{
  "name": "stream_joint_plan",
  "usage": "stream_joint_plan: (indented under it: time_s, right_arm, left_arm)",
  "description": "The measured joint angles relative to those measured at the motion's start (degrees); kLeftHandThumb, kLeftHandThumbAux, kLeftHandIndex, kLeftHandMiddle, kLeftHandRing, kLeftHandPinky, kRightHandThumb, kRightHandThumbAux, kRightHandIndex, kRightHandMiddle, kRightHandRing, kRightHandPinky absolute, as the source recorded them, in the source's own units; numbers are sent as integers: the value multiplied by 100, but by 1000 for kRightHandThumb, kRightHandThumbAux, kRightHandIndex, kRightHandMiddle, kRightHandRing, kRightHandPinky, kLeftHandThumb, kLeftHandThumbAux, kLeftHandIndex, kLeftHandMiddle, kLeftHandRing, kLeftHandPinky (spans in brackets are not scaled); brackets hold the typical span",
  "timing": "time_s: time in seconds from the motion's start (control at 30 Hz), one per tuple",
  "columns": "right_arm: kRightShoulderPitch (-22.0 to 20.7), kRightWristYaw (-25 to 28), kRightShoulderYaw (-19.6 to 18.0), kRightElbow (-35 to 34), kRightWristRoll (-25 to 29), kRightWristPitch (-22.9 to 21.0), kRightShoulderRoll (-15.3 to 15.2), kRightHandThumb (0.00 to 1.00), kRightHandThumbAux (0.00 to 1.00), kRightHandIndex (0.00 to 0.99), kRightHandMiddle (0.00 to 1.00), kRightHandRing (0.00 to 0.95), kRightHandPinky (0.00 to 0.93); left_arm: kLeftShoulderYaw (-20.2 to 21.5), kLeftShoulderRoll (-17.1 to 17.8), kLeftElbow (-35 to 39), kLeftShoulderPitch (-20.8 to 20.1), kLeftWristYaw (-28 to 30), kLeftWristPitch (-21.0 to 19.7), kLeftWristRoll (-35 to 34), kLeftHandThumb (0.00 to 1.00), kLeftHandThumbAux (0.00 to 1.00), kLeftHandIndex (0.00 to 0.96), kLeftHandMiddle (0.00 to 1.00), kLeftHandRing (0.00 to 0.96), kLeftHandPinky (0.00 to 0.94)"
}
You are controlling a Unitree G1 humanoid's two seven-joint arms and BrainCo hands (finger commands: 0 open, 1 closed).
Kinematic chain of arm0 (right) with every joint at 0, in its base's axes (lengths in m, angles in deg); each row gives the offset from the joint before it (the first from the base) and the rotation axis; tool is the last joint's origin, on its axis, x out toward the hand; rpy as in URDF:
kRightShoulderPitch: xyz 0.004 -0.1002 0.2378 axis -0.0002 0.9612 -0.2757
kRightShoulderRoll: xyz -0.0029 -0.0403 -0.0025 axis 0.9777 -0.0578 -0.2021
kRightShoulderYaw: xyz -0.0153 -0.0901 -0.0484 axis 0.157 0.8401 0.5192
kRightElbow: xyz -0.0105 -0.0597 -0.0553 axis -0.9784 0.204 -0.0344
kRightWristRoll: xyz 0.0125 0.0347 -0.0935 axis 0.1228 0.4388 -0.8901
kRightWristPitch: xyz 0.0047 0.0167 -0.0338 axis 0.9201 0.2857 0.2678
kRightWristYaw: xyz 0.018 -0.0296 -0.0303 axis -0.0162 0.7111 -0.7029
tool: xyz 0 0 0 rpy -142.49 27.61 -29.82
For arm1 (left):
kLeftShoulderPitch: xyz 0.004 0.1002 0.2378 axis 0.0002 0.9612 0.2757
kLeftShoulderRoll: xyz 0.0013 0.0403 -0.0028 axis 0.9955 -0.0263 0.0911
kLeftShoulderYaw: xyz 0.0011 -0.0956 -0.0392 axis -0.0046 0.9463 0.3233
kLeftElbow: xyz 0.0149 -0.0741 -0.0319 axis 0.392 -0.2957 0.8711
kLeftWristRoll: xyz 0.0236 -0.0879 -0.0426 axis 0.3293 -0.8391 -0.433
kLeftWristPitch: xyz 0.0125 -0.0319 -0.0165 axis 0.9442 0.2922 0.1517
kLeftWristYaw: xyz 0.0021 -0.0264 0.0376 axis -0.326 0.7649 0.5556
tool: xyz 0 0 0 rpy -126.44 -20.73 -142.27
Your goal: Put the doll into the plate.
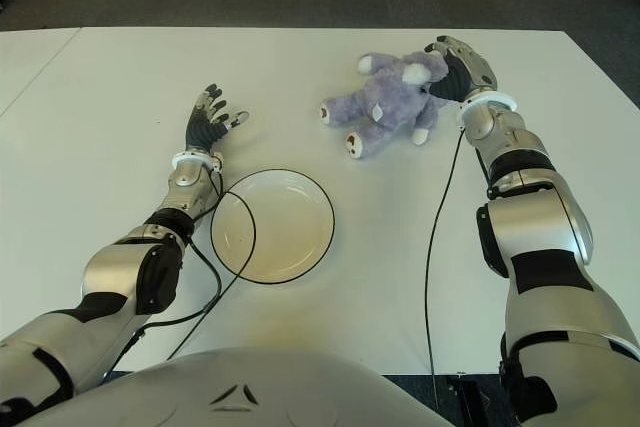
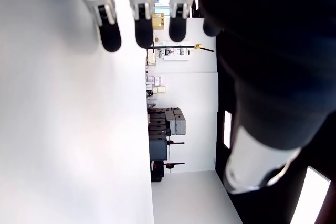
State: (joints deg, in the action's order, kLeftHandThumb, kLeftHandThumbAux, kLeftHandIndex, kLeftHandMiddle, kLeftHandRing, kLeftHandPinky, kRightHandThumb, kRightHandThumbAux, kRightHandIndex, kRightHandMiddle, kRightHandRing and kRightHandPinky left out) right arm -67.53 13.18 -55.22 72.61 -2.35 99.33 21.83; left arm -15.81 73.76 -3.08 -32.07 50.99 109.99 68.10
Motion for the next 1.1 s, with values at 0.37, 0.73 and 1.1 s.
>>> stream_joint_plan:
  time_s: [0.37,0.73,1.1]
  right_arm:
    - [87,334,-10,-142,161,1073,28,59,579,54,0,0,0]
    - [120,593,-8,-307,259,1626,69,3,556,32,0,0,10]
    - [120,391,90,-398,141,2021,70,0,576,12,0,0,49]
  left_arm:
    - [-9,-2,0,-1,0,0,10,0,851,55,89,105,154]
    - [-19,-2,0,-3,-2,0,21,0,857,57,86,102,159]
    - [-17,-2,0,-3,-2,0,19,0,855,64,94,108,159]
